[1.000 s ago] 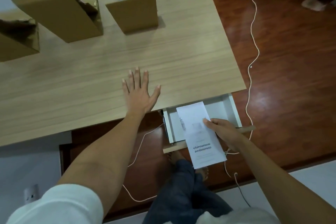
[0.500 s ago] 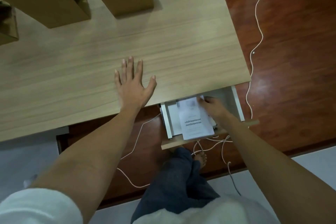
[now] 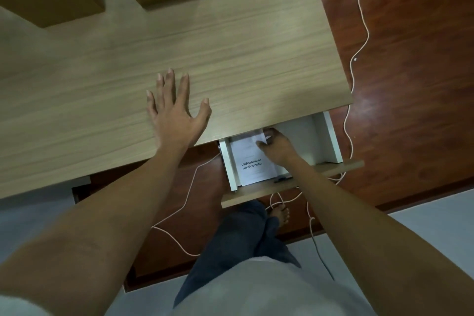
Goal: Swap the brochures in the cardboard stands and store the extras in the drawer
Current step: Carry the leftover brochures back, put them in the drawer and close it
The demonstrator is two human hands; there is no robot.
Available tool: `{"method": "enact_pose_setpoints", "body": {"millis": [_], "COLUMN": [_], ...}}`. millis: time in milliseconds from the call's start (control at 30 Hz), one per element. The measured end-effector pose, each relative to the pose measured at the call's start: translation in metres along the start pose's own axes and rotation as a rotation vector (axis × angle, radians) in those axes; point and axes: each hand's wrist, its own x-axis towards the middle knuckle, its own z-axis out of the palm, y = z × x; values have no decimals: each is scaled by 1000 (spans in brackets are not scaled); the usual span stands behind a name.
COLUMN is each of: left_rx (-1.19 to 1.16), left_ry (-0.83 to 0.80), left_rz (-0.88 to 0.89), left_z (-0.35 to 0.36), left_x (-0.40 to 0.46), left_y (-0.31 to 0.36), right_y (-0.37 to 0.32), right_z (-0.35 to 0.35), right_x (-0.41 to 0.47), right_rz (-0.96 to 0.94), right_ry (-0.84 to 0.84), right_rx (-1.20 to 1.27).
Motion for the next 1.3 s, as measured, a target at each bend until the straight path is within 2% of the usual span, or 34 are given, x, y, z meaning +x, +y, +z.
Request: {"method": "enact_pose_setpoints", "body": {"millis": [133,400,467,667,833,933,1000,1067,1200,1300], "left_rx": [-24,-51,-54,-50,-53,-55,-61,-59,-54,-38], "left_ry": [0,-43,-49,-64,-58,-43,-39,-32,-40,-53], "left_rz": [0,-15,-19,-16,-16,-19,-16,-9,-13,-15], "left_z": [1,-4,-5,-8,-10,-10,-9,-9,-9,-10], "left_x": [0,0,0,-1,0,0,0,-1,0,-1], "left_y": [1,3,4,6,6,6,6,5,6,7], "right_y": [5,6,7,31,57,62,62,56,44,30], "right_z": [4,5,0,-1,0,0,-3,-7,-15,-23], "right_x": [-9,-23,-29,-71,-81,-77,-70,-62,-50,-45], "right_rz": [51,11,-92,-713,-986,-1057,-1073,-1073,-1143,-1101], "right_ry": [82,-18,22,325,140,124,189,250,252,284], "right_rx": [-28,-234,-324,-556,-751,-884,-928,-914,-963,-976]}}
